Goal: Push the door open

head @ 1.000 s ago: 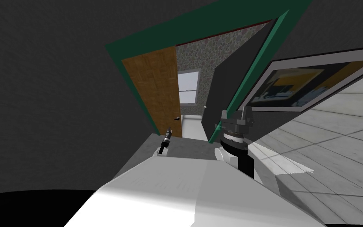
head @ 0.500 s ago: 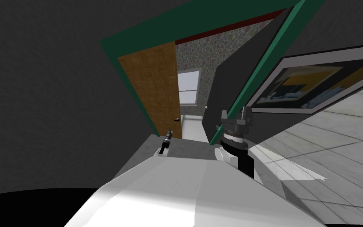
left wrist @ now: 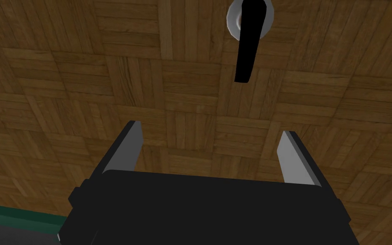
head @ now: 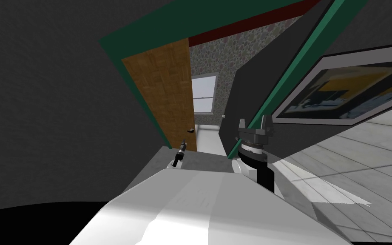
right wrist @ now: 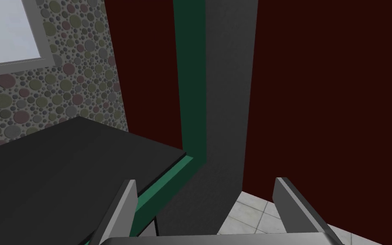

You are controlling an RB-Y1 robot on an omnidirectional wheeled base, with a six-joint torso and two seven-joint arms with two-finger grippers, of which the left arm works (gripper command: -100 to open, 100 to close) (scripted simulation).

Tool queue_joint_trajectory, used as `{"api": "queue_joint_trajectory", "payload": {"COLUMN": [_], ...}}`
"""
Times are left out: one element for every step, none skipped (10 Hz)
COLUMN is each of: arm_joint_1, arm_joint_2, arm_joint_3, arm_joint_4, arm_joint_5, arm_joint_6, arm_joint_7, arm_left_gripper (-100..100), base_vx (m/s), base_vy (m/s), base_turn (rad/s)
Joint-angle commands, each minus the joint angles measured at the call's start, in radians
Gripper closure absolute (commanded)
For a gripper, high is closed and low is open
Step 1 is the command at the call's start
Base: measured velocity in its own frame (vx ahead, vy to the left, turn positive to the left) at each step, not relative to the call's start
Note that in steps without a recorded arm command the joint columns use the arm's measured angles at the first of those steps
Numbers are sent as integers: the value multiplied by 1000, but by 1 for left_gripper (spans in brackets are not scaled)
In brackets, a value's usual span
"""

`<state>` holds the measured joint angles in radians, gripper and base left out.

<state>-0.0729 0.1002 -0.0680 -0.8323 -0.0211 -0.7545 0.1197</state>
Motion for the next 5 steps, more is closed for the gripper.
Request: {"api": "queue_joint_trajectory", "payload": {"arm_joint_1": [-10,-22,-28,-39,-43], "arm_joint_2": [-1,-3,-3,-4,-5], "arm_joint_3": [-1,-3,-4,-5,-6], "arm_joint_4": [28,59,74,102,113], "arm_joint_5": [1,3,3,5,5], "arm_joint_6": [-6,-13,-16,-22,-24], "arm_joint_7": [-1,-2,-3,-4,-4], "arm_left_gripper": [-100,-100,-100,-100,-100], "base_vx": [78,124,132,141,133], "base_vy": [1,-12,-12,-2,3], "base_turn": [6,7,10,9,5]}}
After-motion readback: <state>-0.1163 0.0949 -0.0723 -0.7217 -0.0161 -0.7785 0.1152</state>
